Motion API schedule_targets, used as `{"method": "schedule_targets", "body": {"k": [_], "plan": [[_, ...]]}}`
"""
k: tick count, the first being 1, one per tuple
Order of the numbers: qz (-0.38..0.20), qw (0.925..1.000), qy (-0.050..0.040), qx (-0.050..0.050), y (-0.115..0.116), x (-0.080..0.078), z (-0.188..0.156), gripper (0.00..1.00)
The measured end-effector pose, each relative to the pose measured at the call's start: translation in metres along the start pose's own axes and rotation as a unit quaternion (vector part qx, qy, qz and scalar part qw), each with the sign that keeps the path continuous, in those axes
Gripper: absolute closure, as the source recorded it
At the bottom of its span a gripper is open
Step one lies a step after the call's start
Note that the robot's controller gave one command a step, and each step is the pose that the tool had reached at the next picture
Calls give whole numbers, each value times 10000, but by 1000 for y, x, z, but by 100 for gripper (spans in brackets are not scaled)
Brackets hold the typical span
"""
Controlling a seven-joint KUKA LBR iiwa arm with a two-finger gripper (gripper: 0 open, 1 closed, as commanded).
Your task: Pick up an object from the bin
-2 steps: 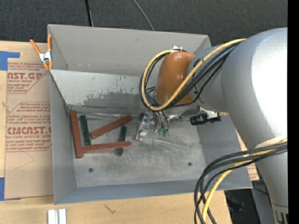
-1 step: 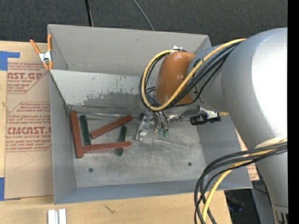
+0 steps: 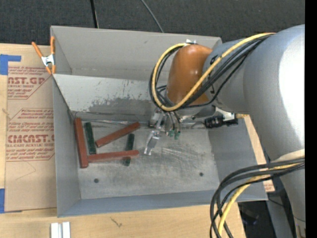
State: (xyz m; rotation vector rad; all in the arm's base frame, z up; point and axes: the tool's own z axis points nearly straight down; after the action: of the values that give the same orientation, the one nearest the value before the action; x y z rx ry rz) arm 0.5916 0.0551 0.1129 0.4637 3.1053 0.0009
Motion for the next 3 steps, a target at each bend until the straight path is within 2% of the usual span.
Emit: {"method": "schedule_targets", "body": {"k": [1, 2, 3], "plan": [[0, 10000, 1, 2, 0, 0, 0, 0], [122, 9999, -64, -30, 26, 13, 36, 100], [117, 9999, -29, -16, 26, 16, 39, 0]]}}
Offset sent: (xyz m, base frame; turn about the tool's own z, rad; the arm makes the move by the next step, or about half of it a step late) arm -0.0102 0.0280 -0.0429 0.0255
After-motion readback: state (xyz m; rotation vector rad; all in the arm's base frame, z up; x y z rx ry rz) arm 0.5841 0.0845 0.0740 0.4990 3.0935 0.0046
